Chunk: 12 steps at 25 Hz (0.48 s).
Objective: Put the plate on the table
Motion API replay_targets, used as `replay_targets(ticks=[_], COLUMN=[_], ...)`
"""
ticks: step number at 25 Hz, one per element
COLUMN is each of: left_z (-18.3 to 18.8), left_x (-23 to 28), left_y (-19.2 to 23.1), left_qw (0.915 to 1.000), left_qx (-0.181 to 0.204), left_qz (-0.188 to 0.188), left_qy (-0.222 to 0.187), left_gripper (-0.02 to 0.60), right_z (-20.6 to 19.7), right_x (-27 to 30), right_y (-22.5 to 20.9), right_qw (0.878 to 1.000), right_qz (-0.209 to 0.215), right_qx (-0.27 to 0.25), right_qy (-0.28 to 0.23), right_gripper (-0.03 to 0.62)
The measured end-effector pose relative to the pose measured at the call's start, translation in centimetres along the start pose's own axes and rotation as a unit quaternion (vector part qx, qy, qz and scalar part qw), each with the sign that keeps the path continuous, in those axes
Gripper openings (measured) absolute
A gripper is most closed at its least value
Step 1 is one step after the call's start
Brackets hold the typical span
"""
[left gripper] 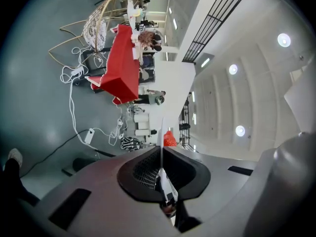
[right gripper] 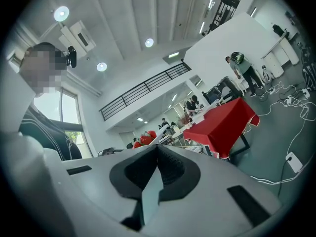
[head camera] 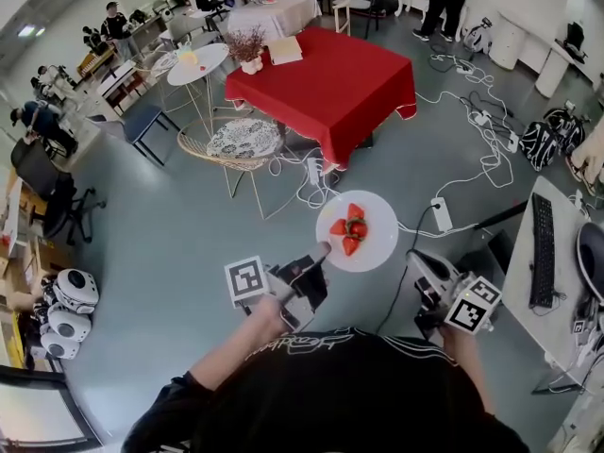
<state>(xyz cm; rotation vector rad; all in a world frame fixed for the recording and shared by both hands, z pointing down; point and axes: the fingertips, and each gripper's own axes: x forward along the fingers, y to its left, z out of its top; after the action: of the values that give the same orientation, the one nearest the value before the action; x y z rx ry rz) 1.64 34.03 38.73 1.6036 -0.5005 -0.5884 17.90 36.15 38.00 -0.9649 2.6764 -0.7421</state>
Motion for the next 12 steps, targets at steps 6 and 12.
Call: replay_targets(ticks=[6, 12], left_z=[-1.1, -0.1], left_x=[1.4, 1.6], left_y=[-0.7, -0.8], left_qw=[0.9999, 0.9995], left_qx=[0.002, 0.003], left_qz=[-0.008, -0.01], left_qy=[-0.012, -0.031], left_gripper=[0.017, 0.017], right_z=[1.8, 2.1], right_x=[-0.6, 0.0], right_y=[-1.0, -2.0], right_qw=[1.0, 1.0], right_qz=[0.015, 0.025], right_qx=[-0.004, 0.002], right_qy=[-0.01, -0.008], right_gripper=[0.008, 0.008])
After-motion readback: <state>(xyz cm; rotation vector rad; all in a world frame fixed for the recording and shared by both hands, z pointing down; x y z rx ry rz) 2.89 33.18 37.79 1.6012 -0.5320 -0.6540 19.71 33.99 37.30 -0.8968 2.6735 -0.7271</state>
